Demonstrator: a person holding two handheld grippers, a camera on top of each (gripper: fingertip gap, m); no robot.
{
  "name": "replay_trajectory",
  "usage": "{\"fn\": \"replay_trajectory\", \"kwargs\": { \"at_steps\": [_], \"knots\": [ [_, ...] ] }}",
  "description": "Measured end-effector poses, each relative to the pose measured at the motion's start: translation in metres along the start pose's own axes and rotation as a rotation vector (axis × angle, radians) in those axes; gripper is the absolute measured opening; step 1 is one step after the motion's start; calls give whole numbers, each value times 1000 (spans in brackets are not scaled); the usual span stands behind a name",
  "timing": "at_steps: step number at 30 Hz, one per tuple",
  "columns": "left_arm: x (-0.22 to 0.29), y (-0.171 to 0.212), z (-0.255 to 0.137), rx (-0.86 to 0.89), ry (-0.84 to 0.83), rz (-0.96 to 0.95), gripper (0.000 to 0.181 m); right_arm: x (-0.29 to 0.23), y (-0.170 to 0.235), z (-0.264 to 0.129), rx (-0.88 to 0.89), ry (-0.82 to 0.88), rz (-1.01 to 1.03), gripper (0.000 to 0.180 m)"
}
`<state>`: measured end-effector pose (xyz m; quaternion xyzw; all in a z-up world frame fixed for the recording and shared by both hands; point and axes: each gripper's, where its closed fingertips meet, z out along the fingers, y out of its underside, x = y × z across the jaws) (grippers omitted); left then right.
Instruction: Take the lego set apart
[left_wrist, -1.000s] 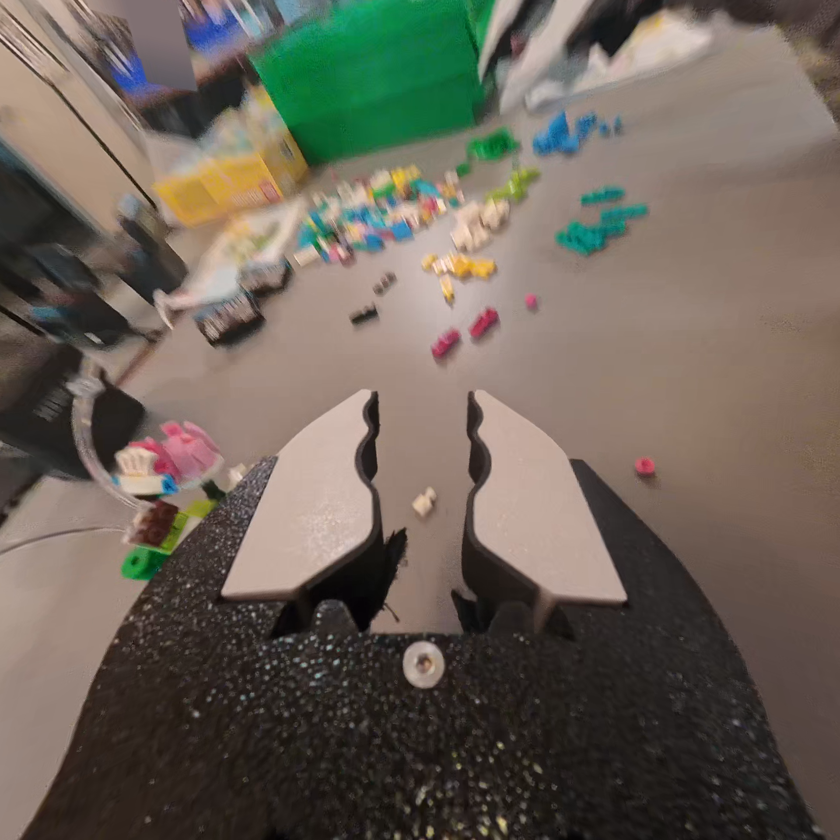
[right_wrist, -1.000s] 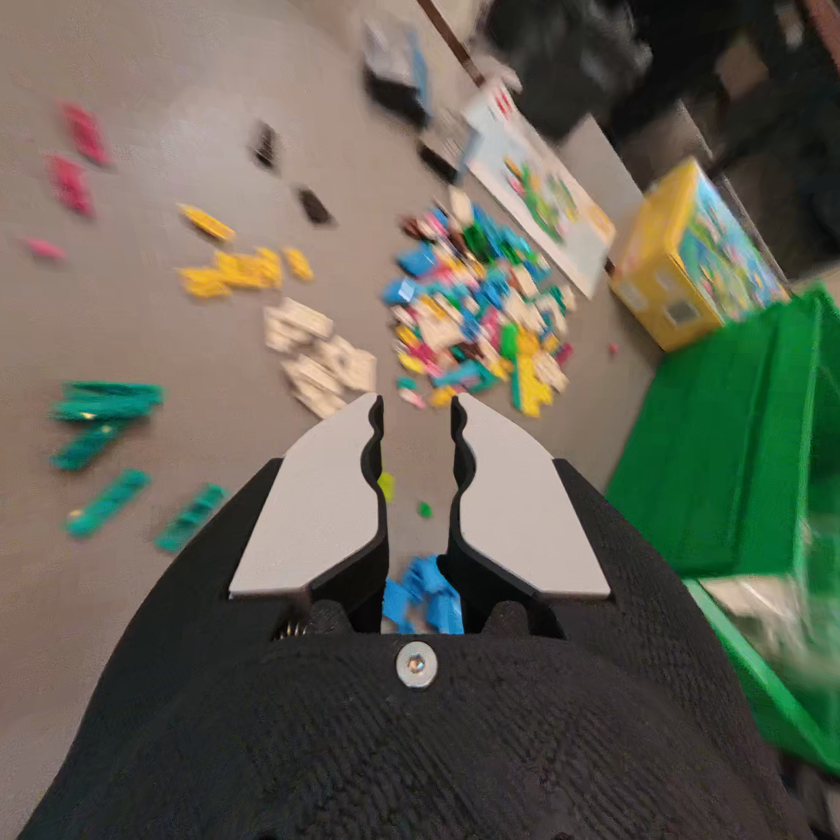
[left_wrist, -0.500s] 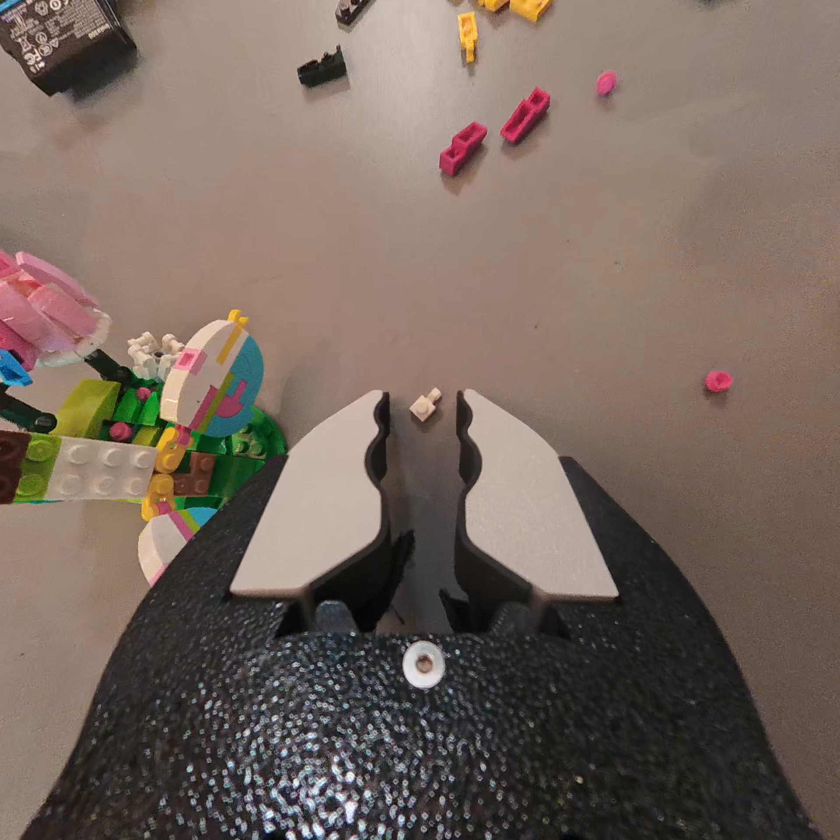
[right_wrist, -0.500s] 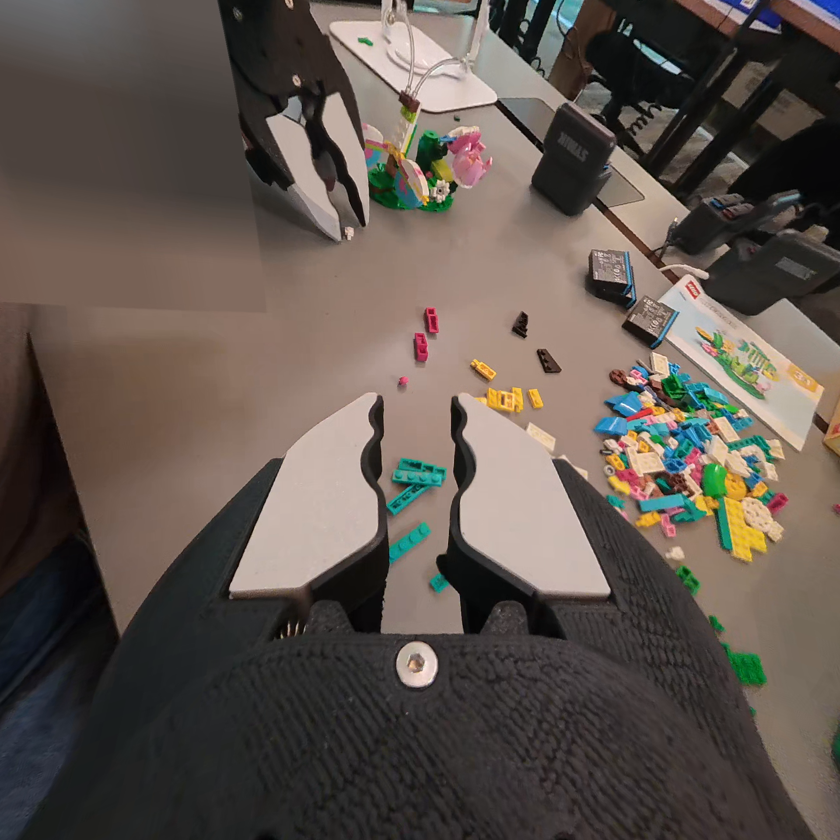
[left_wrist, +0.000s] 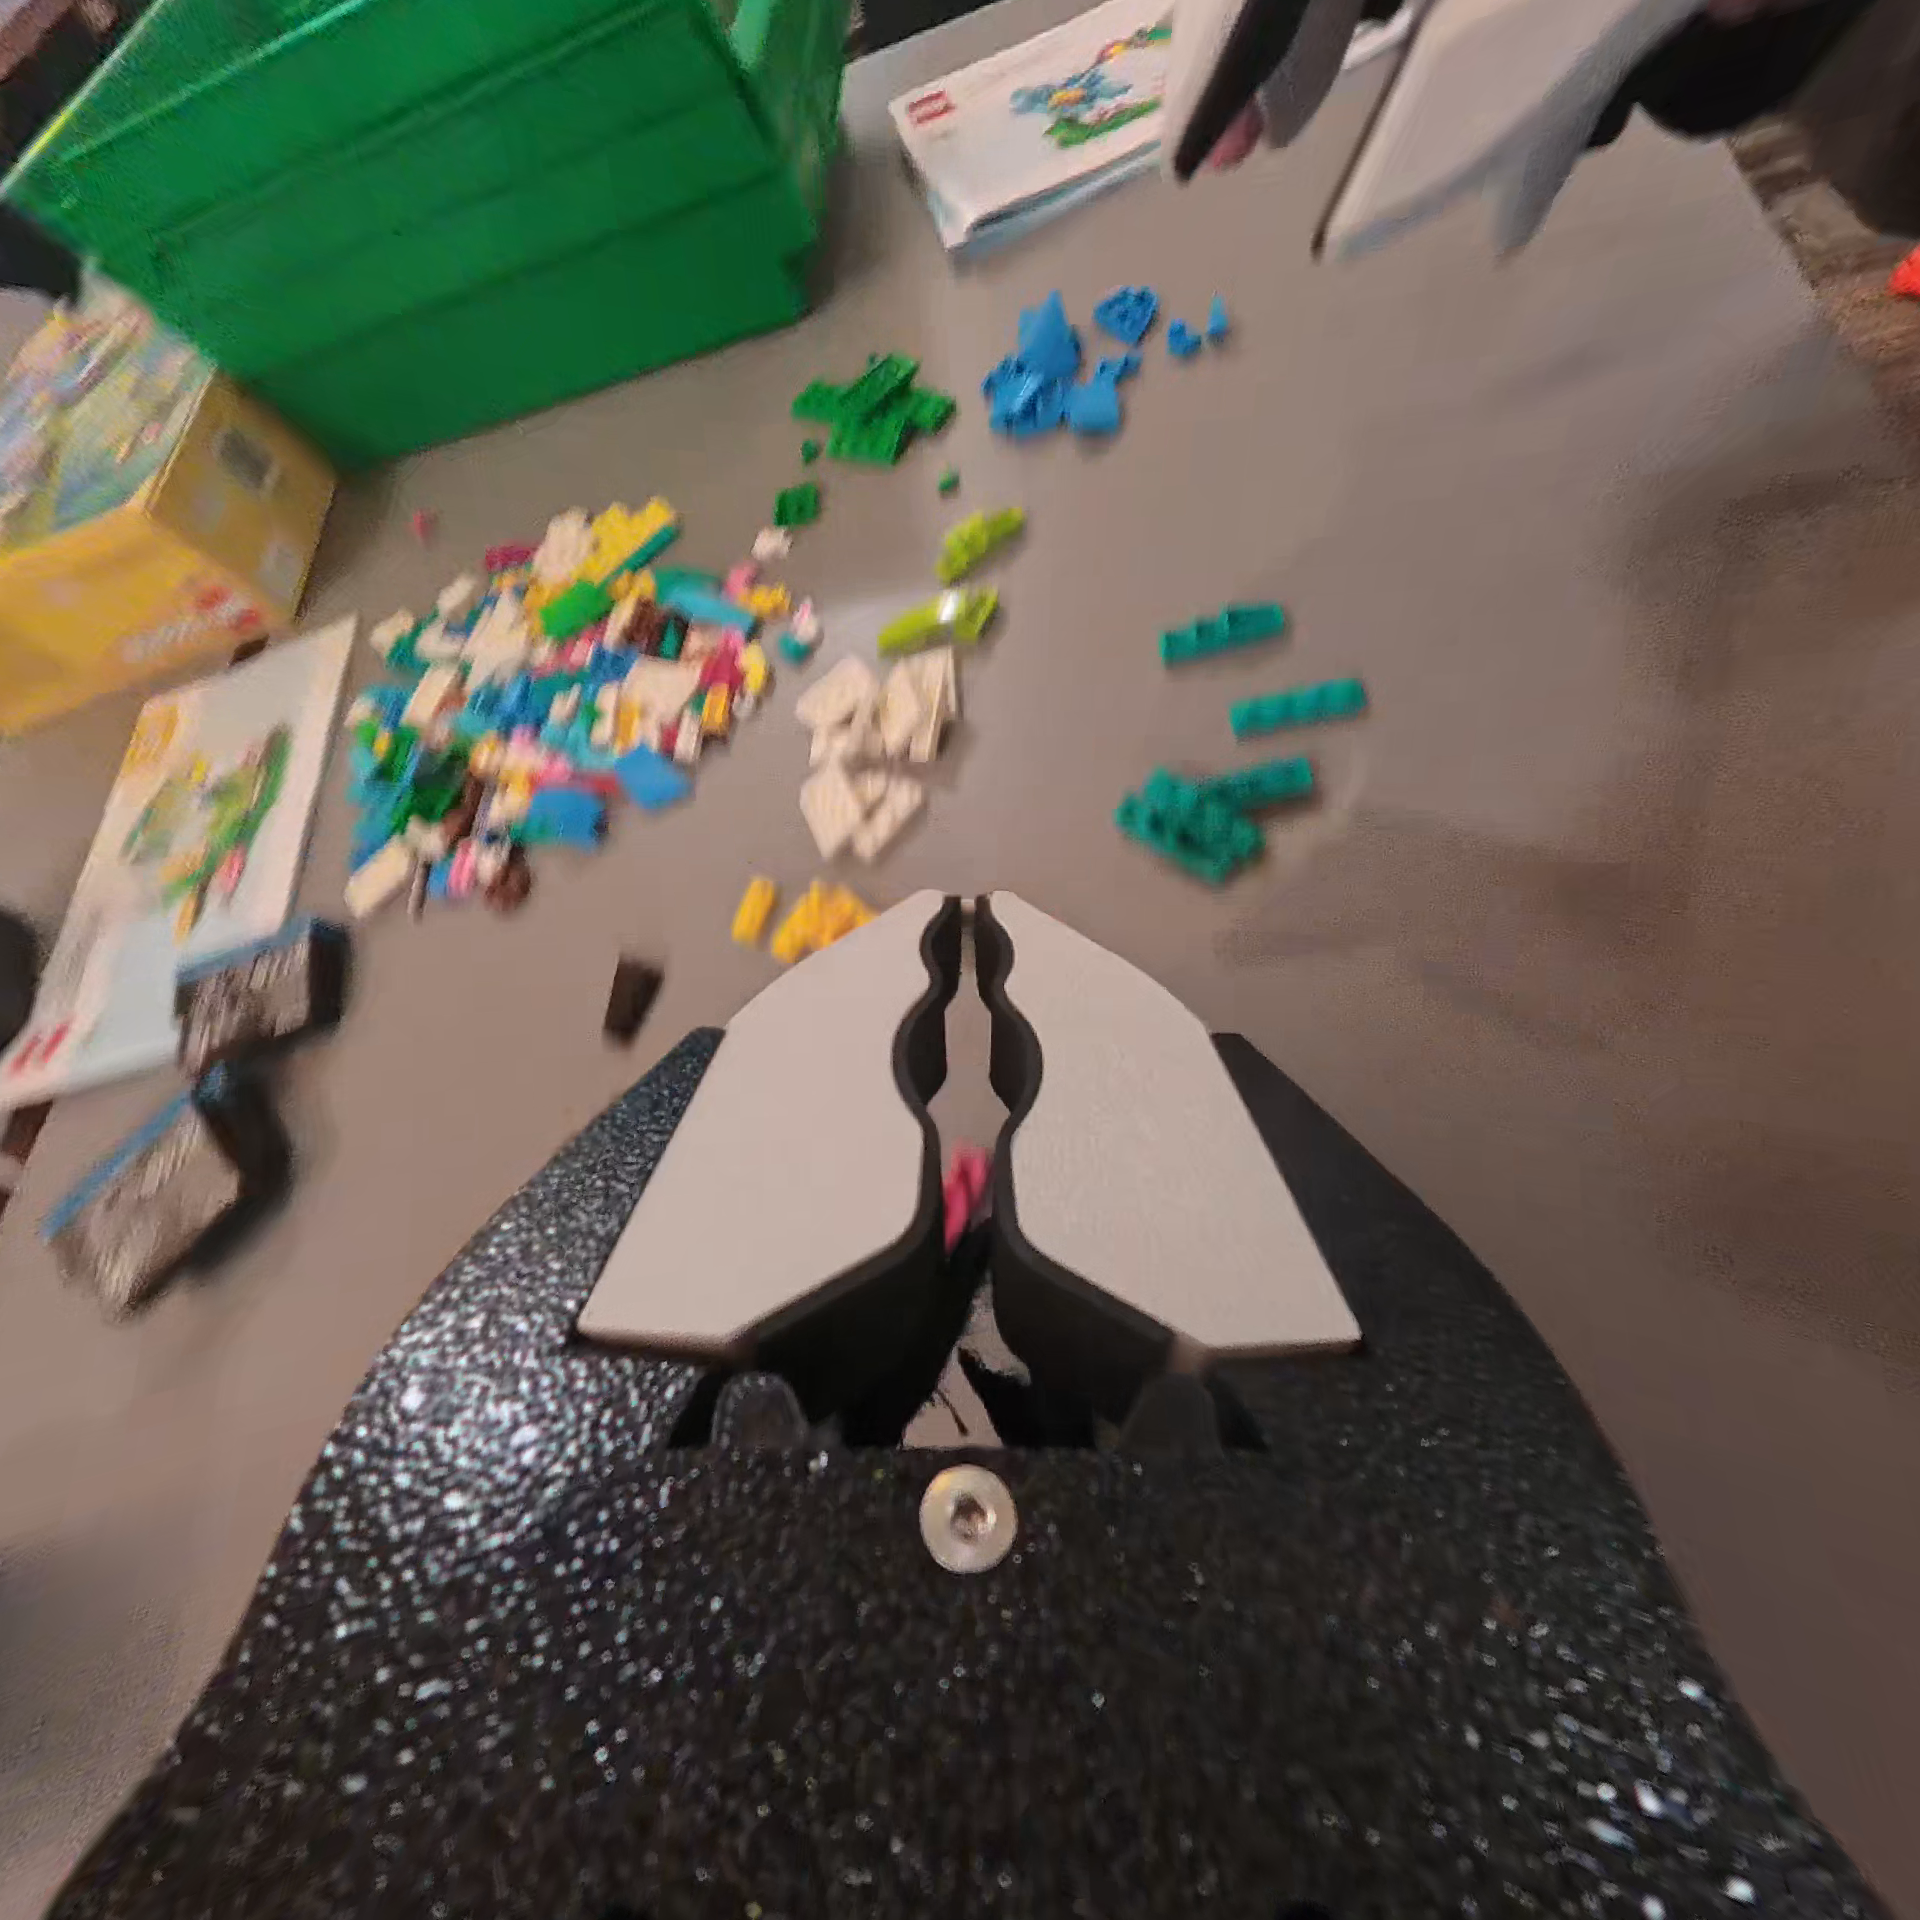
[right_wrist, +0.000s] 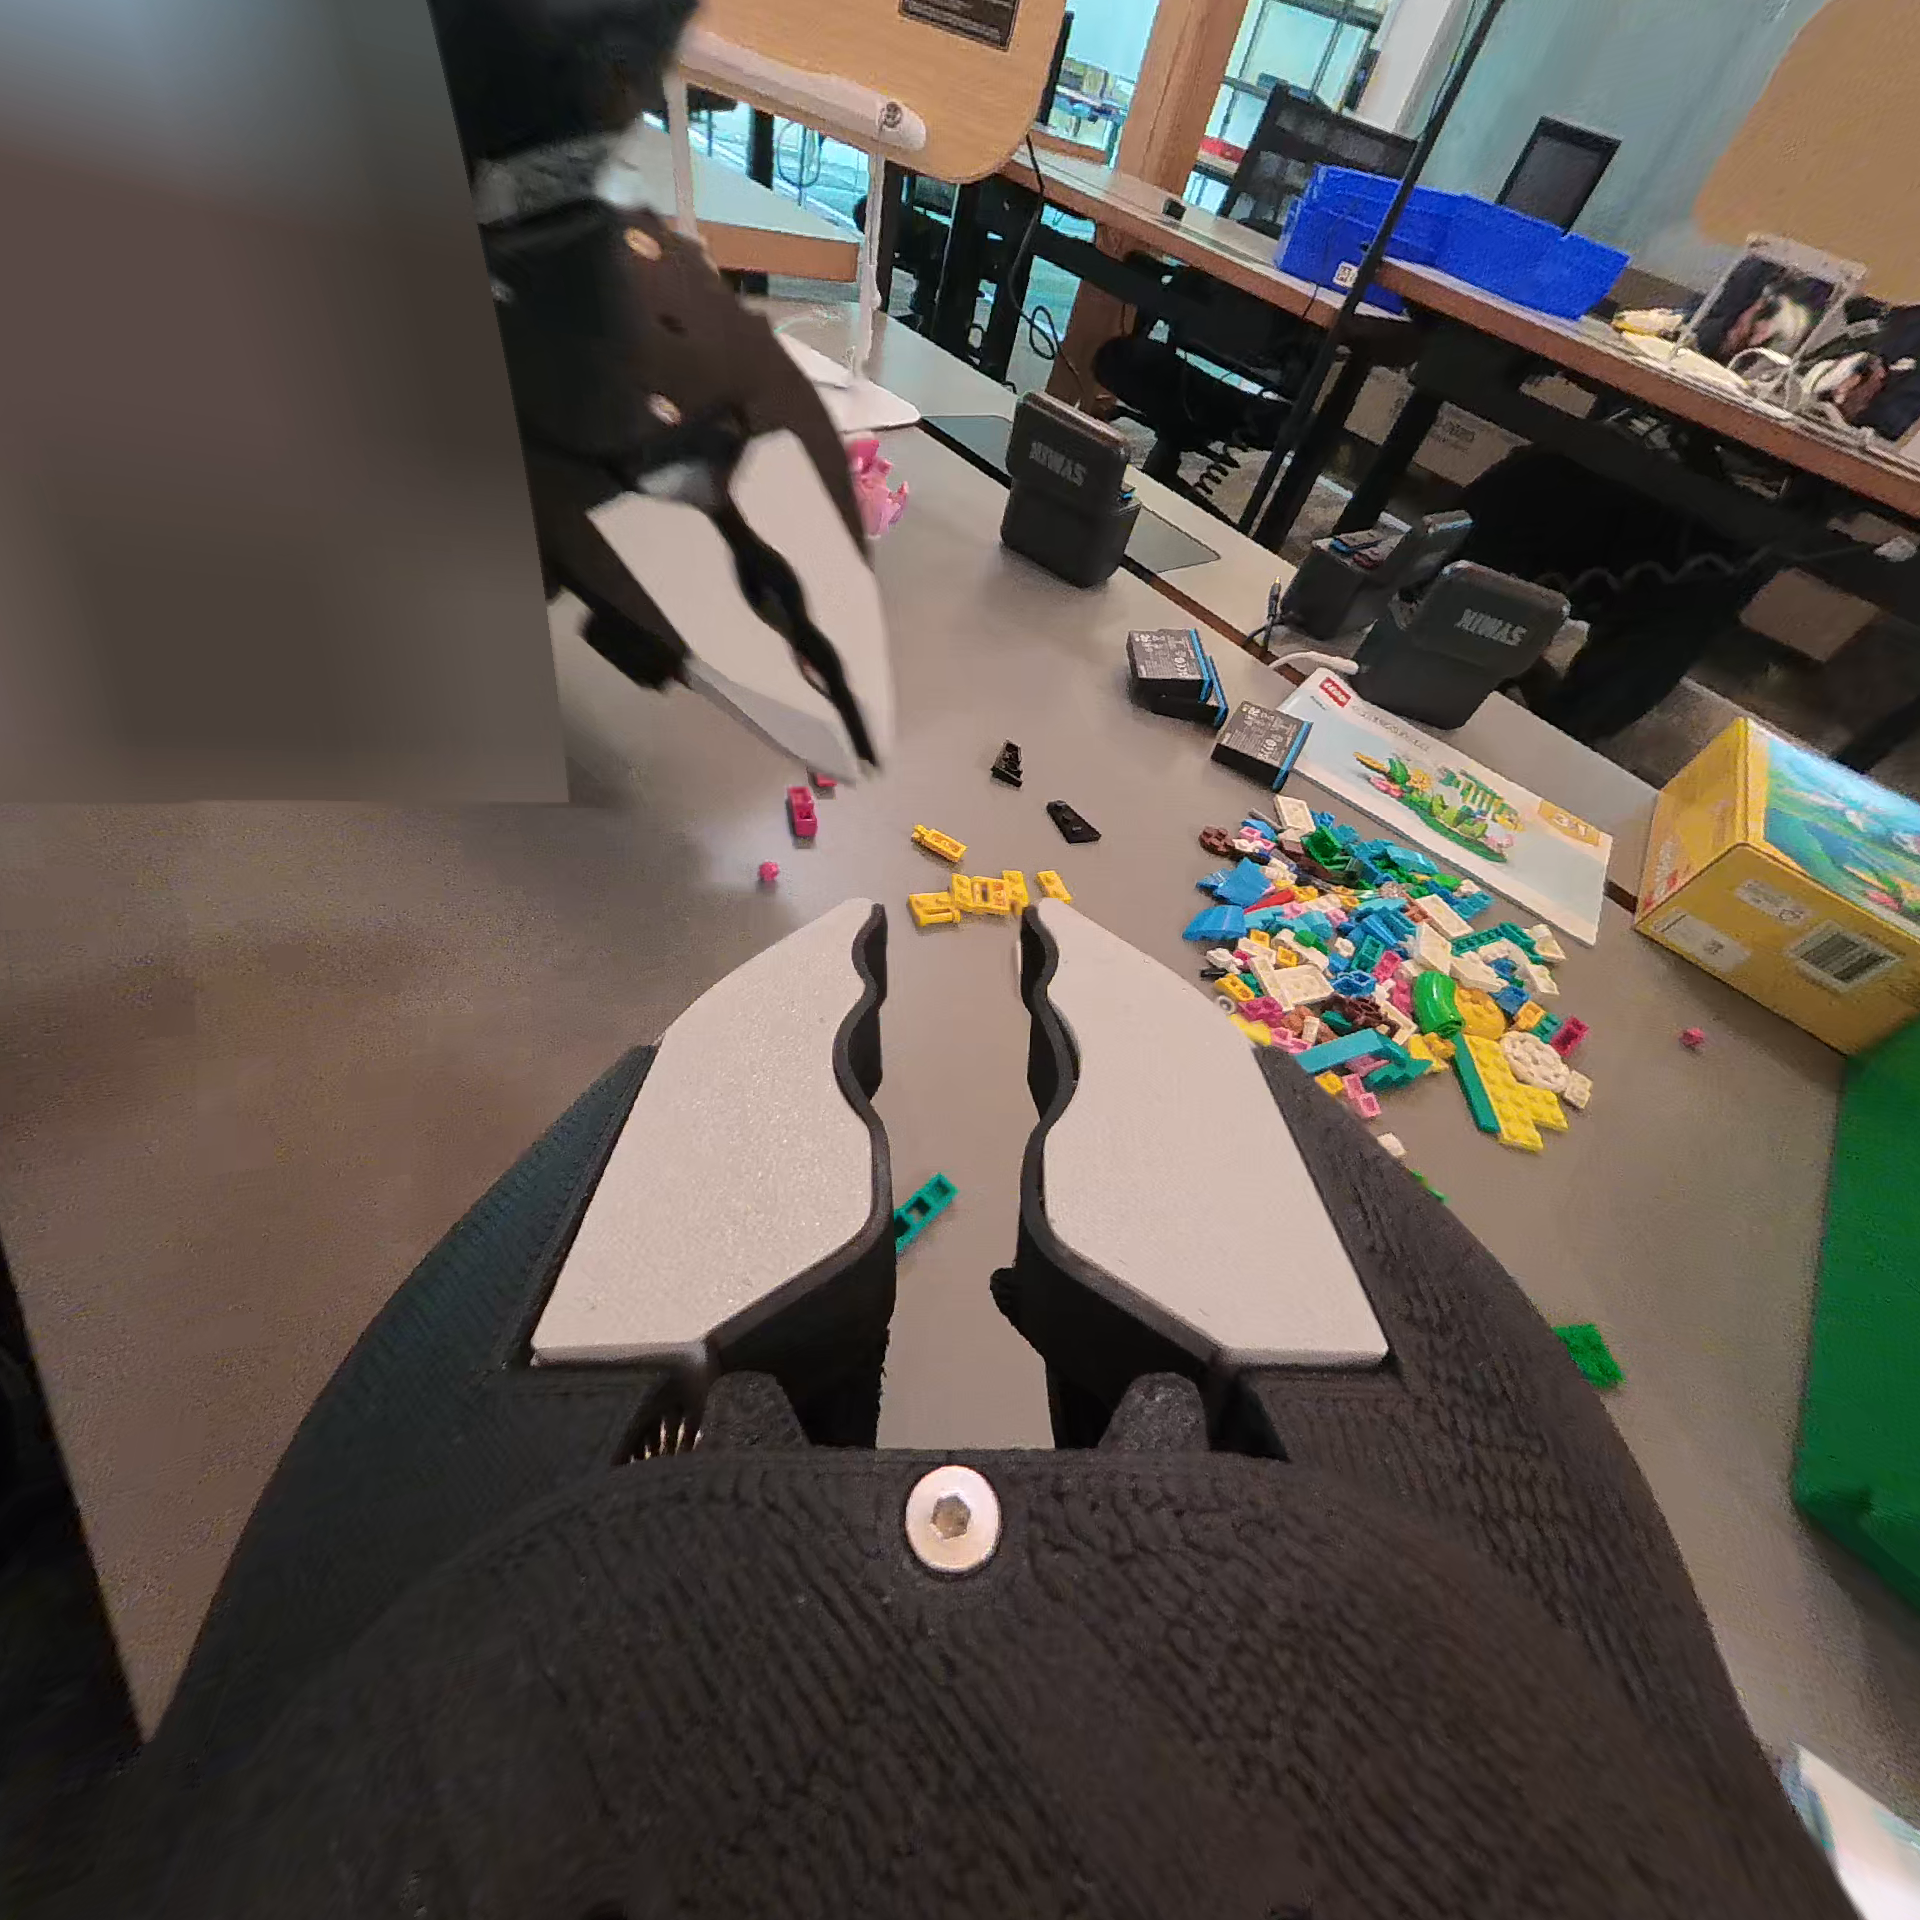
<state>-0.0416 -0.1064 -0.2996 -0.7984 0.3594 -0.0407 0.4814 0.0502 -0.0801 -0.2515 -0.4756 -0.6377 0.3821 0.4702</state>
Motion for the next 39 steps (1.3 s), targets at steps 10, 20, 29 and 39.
{"fn": "replay_trajectory", "kwargs": {
  "at_steps": [10, 20, 29, 39],
  "knots": [
    [-10, -17, 92, -82, 142, -22, 45, -2, 9, -12, 40, -11, 8, 22],
    [-24, 4, -14, -29, 75, -124, 41, -22, 11, -2, 35, -76, -5, 21],
    [62, 63, -105, -79, 261, -216, 39, 18, 73, -26, -301, 132, 65, 22],
    [78, 84, -120, -36, 241, -312, 38, 15, 108, -19, -473, -41, 116, 22]
  ]
}}
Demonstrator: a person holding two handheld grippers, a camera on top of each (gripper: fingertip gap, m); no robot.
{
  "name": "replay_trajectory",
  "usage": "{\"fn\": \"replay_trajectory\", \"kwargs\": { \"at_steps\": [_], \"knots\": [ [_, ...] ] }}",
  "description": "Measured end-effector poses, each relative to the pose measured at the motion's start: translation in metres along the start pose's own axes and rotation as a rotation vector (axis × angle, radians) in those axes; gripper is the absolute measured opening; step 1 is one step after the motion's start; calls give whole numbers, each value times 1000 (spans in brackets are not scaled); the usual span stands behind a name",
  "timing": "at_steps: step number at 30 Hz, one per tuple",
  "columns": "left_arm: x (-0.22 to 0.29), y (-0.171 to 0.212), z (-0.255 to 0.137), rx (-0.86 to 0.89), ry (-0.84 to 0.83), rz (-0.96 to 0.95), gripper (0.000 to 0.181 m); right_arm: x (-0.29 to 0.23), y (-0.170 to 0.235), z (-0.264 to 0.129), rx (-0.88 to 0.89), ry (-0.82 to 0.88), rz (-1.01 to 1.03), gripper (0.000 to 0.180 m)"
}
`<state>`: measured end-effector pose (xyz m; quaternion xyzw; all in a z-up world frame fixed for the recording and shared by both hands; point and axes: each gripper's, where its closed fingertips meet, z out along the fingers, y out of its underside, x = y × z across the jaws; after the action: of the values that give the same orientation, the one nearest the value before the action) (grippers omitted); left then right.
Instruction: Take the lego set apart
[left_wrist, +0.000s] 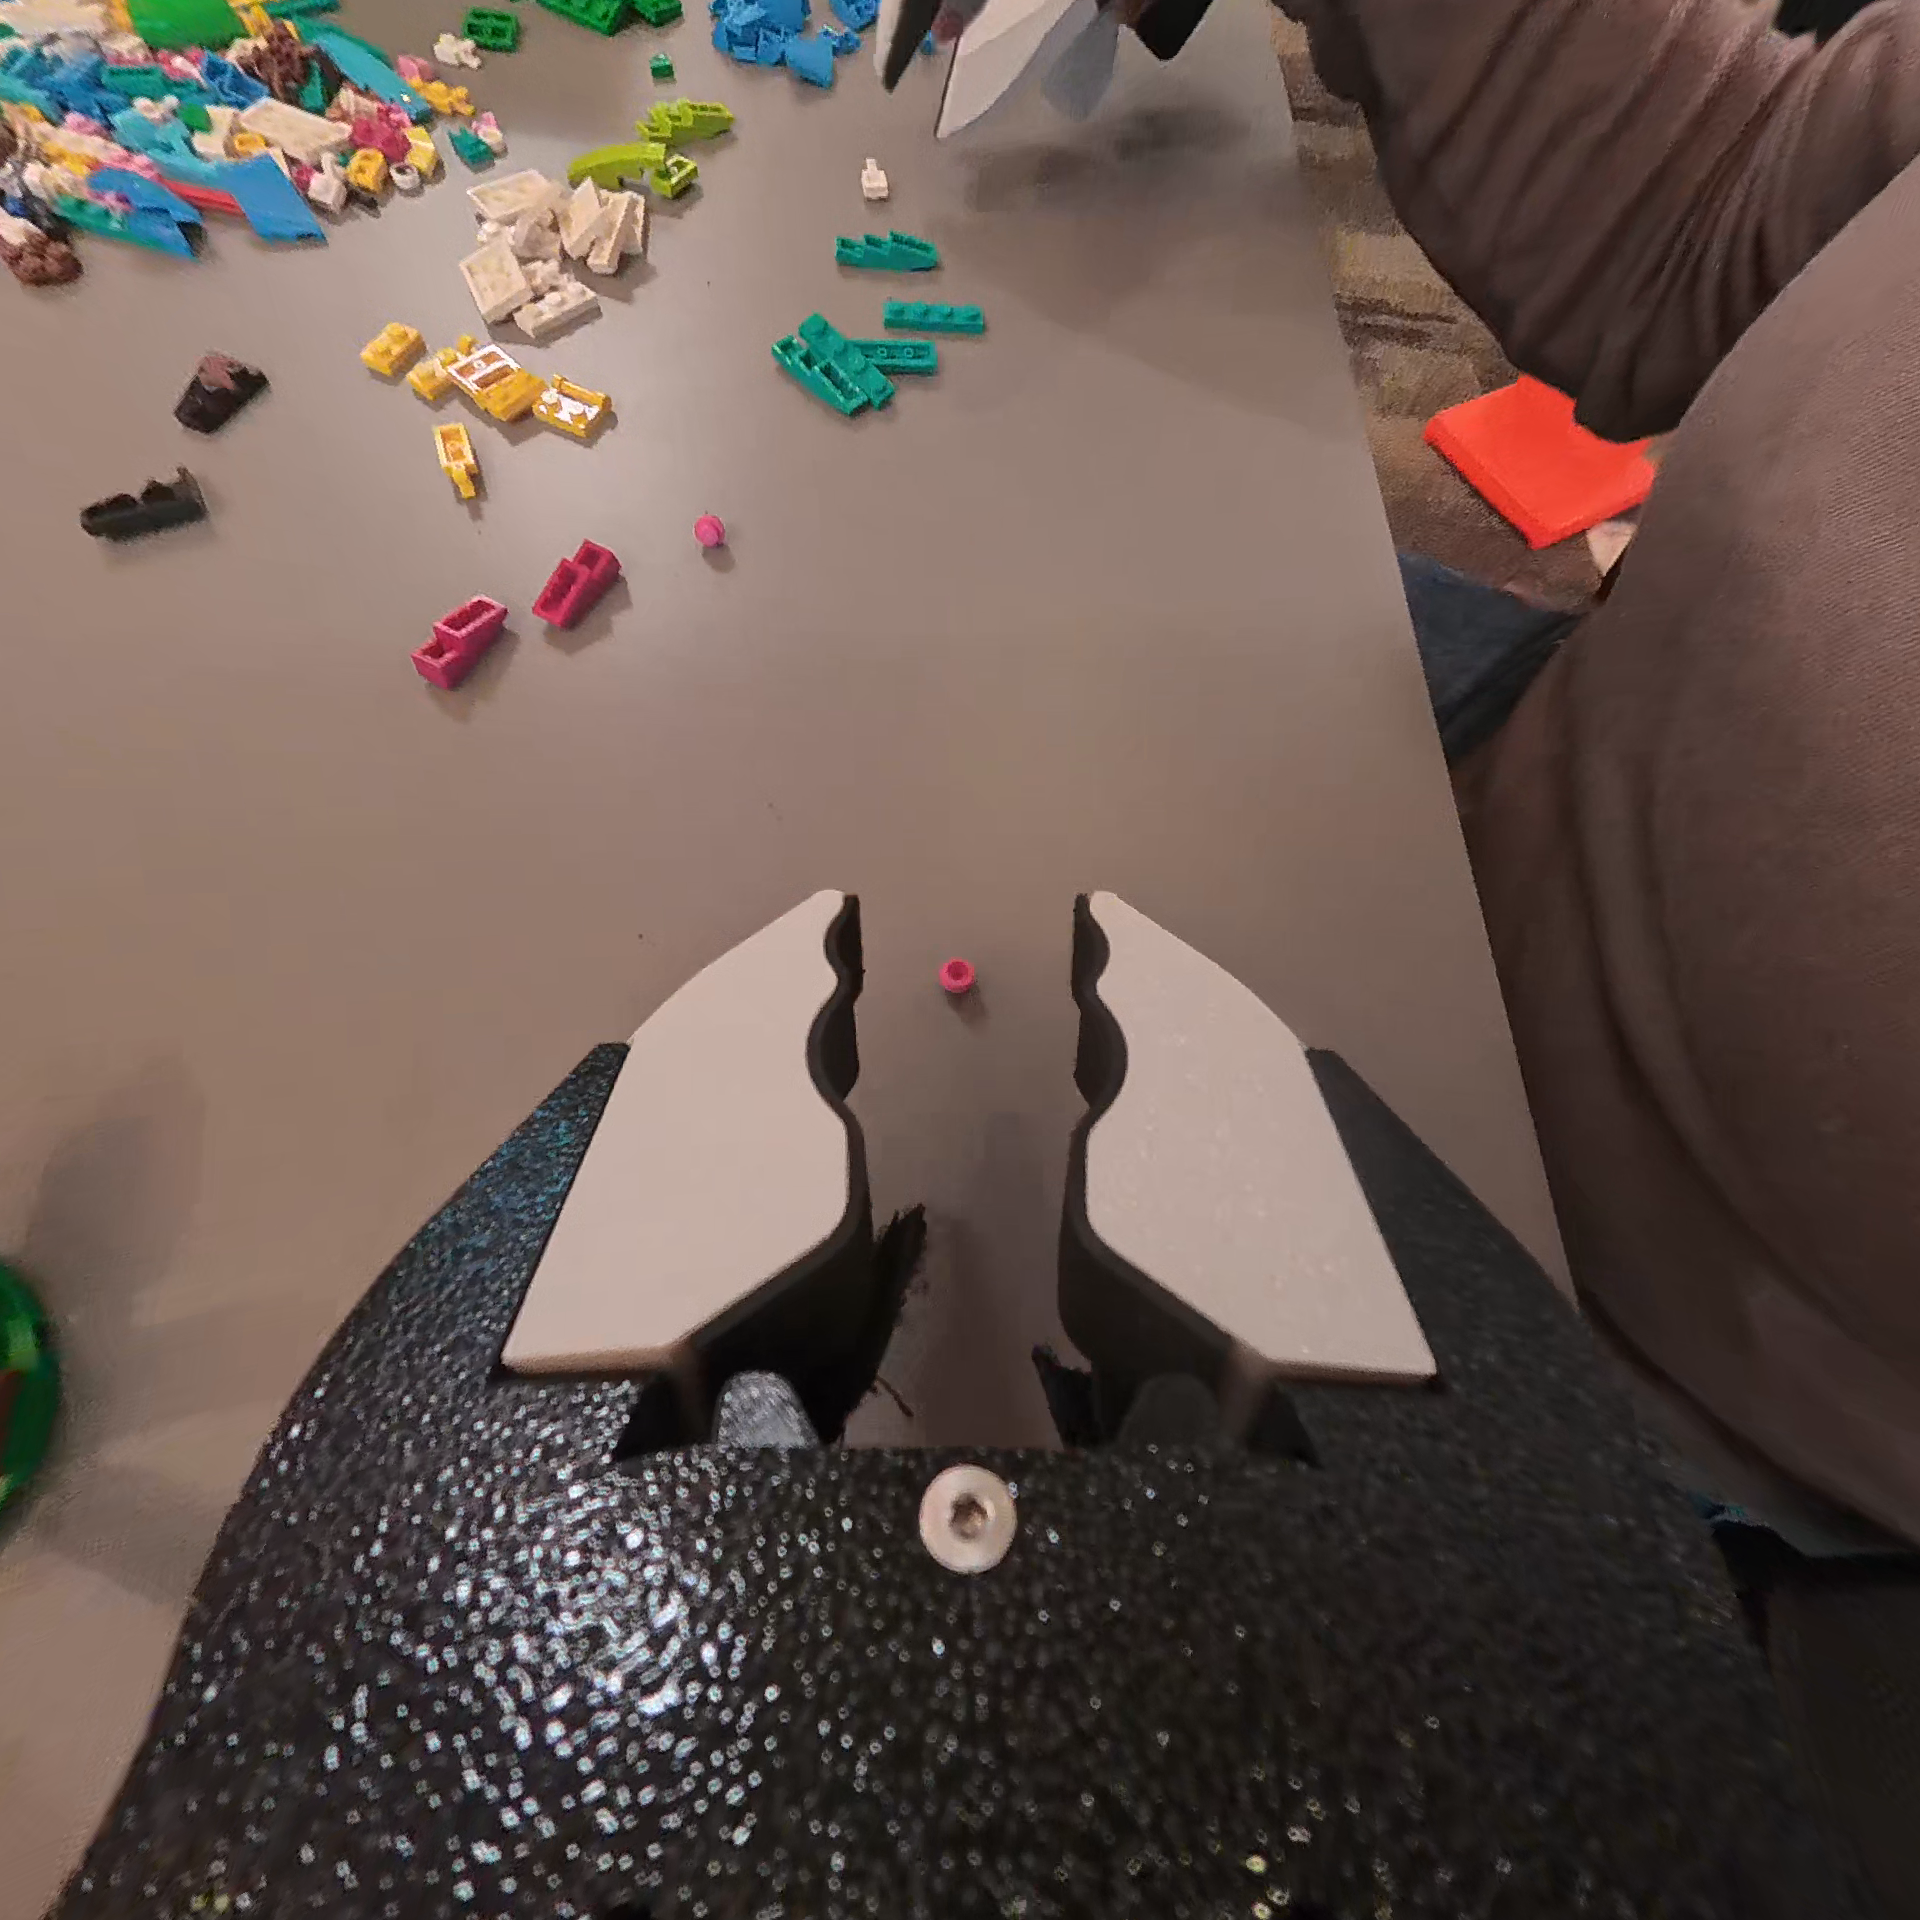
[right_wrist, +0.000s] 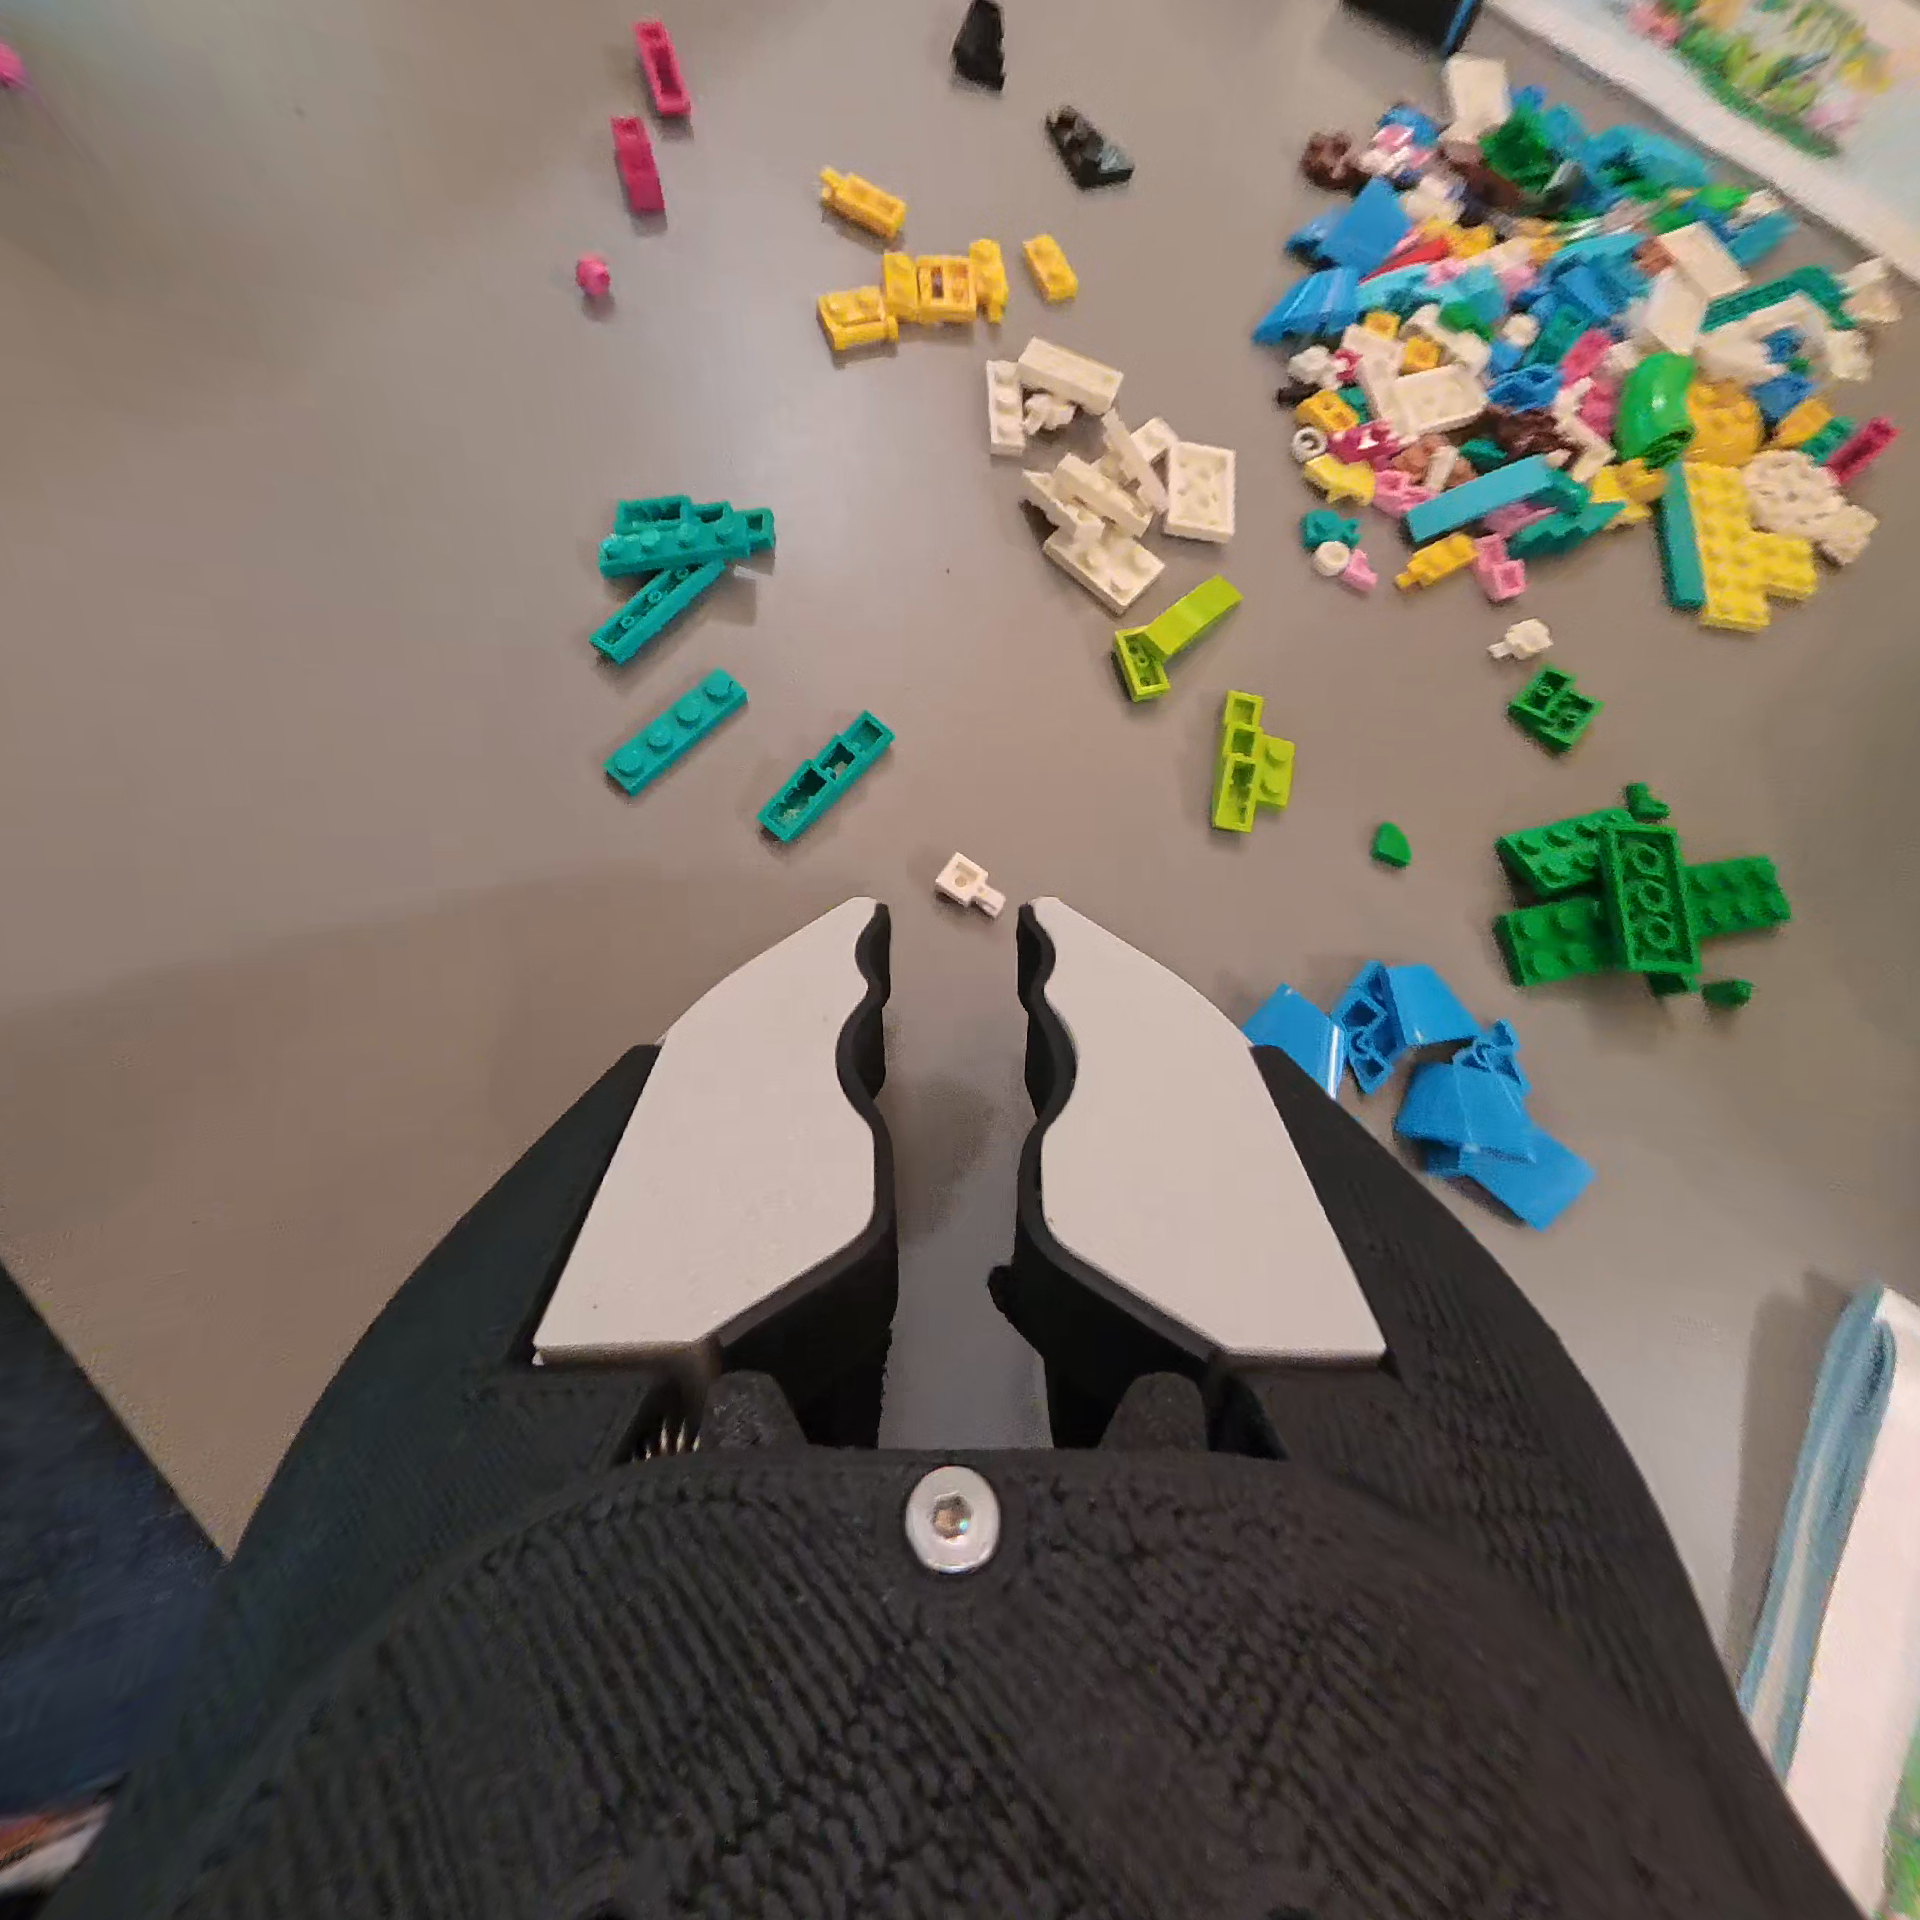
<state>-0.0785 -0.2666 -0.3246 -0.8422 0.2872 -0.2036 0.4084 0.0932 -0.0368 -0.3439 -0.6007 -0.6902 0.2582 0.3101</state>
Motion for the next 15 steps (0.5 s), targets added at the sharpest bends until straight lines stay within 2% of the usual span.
{"fn": "replay_trajectory", "kwargs": {
  "at_steps": [4, 10, 15],
  "knots": [
    [2, 3, -2, 17, -3, -9, 38, 2, 2, 13, -83, -34, -33, 22],
    [1, 4, -4, 51, -20, -22, 39, 4, 4, 21, -126, -20, -71, 9],
    [-3, 15, -4, -3, -39, -6, 38, 5, -1, 20, -133, -11, -95, 8]
  ]
}}
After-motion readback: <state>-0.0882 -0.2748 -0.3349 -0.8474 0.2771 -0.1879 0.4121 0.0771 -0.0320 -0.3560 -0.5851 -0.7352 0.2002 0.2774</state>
